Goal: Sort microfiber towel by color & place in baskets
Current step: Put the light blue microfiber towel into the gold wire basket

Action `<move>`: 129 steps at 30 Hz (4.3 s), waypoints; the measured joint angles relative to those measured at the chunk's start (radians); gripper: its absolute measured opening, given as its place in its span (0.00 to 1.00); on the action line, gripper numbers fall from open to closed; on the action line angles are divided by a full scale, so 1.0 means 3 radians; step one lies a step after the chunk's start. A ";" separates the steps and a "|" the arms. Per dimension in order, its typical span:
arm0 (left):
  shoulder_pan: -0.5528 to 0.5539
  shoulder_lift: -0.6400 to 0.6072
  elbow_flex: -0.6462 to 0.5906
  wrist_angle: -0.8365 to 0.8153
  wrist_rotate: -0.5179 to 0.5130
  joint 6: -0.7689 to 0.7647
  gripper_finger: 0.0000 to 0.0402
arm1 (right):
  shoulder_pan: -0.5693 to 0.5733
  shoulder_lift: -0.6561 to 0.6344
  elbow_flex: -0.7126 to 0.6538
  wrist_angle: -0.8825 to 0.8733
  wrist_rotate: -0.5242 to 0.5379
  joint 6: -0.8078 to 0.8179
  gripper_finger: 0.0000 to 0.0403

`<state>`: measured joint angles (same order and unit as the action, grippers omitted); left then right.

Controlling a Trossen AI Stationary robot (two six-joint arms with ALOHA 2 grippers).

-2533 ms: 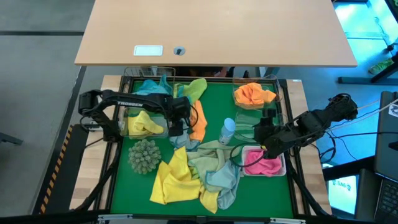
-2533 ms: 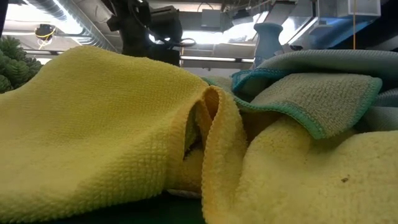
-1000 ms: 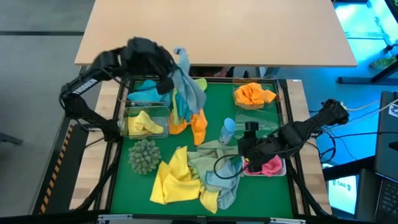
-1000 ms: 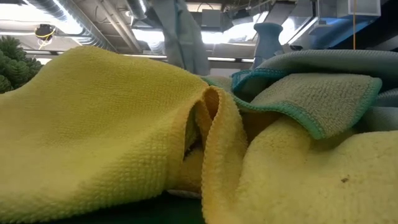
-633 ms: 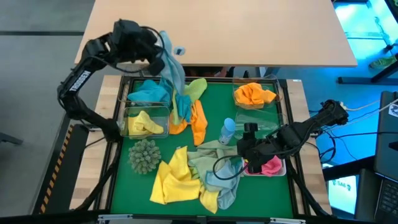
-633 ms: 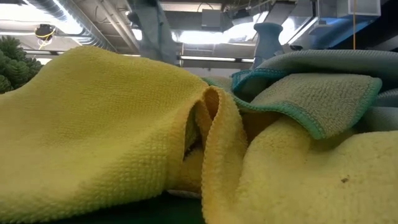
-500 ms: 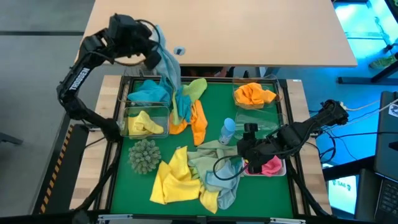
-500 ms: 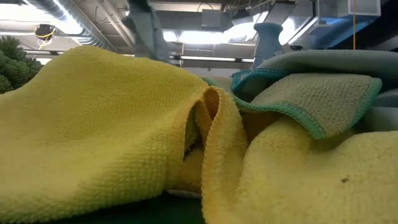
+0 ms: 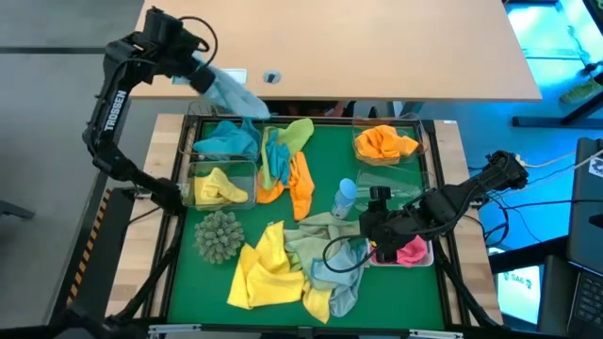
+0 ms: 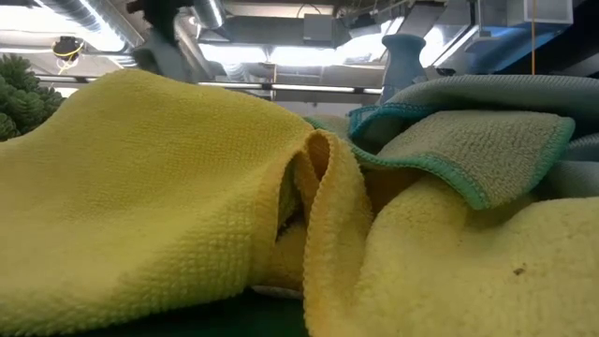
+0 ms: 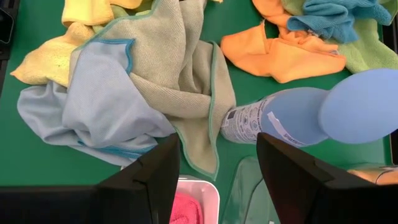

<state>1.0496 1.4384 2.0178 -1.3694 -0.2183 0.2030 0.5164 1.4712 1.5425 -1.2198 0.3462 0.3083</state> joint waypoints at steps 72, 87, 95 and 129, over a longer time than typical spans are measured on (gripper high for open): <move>-0.0337 0.0022 -0.3026 0.1344 0.0324 -0.0382 0.39 | 0.0199 0.0337 0.0003 0.0559 -0.0755 0.0243 0.52; -0.0341 0.0022 -0.3026 0.1340 0.0360 -0.0384 0.39 | 0.0351 0.1162 0.0003 0.0582 -0.0735 0.0848 0.52; -0.0341 0.0022 -0.3026 0.1340 0.0361 -0.0382 0.39 | 0.0353 0.1436 0.0003 0.0601 -0.0912 0.1169 0.52; -0.0341 -0.0246 -0.3026 0.1161 0.0432 -0.0384 0.39 | 0.0351 0.1406 0.0901 -0.0507 -0.0792 0.1099 0.03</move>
<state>0.9474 1.3647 1.1099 -1.0210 -0.0886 0.0879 0.6216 1.8928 1.8127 -1.3719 0.1085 0.6380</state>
